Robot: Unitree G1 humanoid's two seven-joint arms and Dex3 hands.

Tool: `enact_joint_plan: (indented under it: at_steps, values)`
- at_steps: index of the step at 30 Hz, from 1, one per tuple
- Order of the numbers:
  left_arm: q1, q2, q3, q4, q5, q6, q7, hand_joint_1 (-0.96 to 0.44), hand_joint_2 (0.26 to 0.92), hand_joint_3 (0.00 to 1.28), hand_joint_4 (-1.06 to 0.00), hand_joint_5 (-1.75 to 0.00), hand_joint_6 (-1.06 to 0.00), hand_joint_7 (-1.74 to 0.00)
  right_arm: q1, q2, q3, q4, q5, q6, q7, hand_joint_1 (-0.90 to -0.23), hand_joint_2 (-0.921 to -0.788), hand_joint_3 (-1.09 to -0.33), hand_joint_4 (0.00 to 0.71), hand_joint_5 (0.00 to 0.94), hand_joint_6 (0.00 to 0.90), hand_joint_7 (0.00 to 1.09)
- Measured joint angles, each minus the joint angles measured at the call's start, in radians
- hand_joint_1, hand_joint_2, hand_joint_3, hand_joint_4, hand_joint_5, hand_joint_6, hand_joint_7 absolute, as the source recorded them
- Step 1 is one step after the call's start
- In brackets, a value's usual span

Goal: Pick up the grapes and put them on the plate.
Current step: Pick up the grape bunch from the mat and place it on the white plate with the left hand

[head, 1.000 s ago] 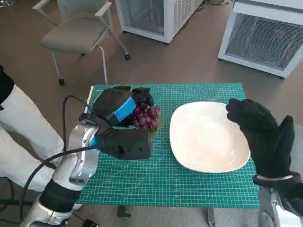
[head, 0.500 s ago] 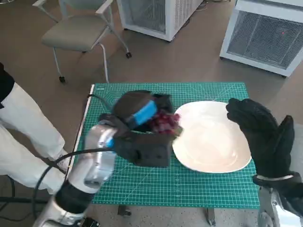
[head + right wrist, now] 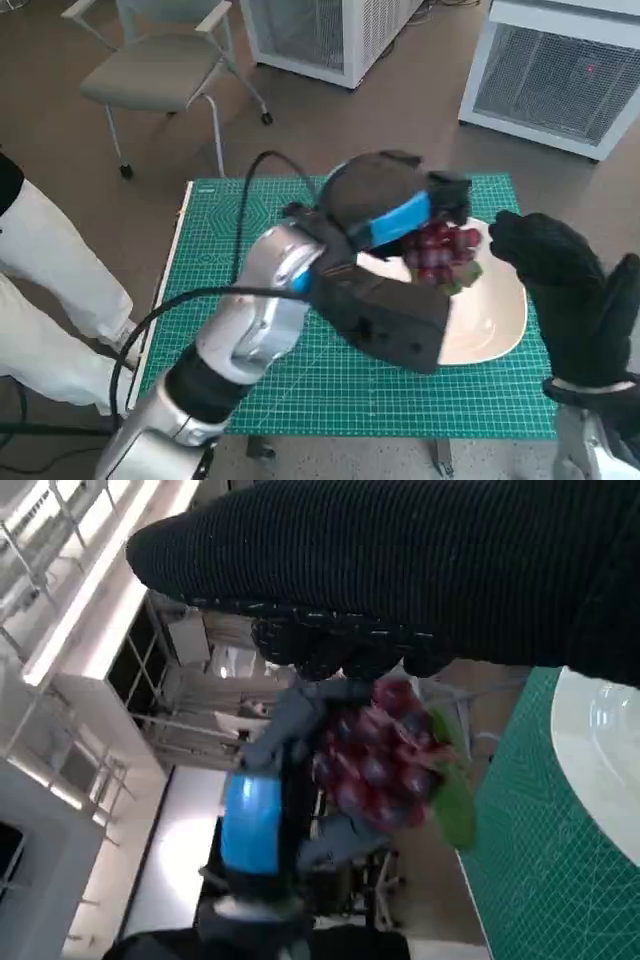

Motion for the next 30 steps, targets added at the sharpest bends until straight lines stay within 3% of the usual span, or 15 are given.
enact_joint_plan:
  at_steps: [3, 12, 19, 24, 28, 30]
  values:
    - [-0.012, -0.016, -0.004, 0.039, -0.007, -0.017, 0.001, 0.0, 0.893, 0.17, -0.59, -1.4, -0.62, -1.07, 0.007, 0.0, -0.005, -0.008, -0.001, 0.0, -0.008, -0.328, -0.921, -0.591, 0.374, 0.901, 0.261, 1.02]
    - [-0.024, -0.043, -0.016, 0.126, -0.018, -0.046, 0.007, 0.0, 0.909, 0.15, -0.53, -1.5, -0.68, -0.95, 0.023, 0.002, -0.013, -0.016, -0.014, -0.012, -0.036, -0.328, -0.921, -0.589, 0.382, 0.893, 0.27, 1.02]
    - [-0.04, -0.059, -0.02, 0.165, -0.018, -0.048, 0.018, 0.0, 0.845, 0.28, -0.51, -1.54, -0.69, -0.95, 0.029, 0.008, -0.012, -0.018, -0.032, -0.024, -0.058, -0.327, -0.921, -0.588, 0.391, 0.886, 0.277, 1.02]
    - [-0.049, -0.064, -0.02, 0.184, -0.018, -0.048, 0.032, 0.0, 0.867, 0.23, -0.54, -1.49, -0.67, -0.98, 0.03, 0.013, -0.012, -0.019, -0.04, -0.027, -0.068, -0.325, -0.921, -0.589, 0.395, 0.881, 0.279, 1.02]
    - [-0.051, -0.072, -0.017, 0.194, -0.027, -0.049, 0.045, 0.0, 0.904, 0.19, -0.53, -1.4, -0.58, -1.17, 0.032, 0.017, -0.012, -0.02, -0.041, -0.029, -0.074, -0.324, -0.921, -0.589, 0.397, 0.877, 0.281, 1.02]
    - [-0.051, -0.079, -0.015, 0.198, -0.037, -0.051, 0.047, -0.01, 0.895, 0.18, -0.5, -1.22, -0.5, -1.09, 0.033, 0.018, -0.011, -0.021, -0.041, -0.031, -0.076, -0.324, -0.921, -0.589, 0.398, 0.875, 0.281, 1.01]
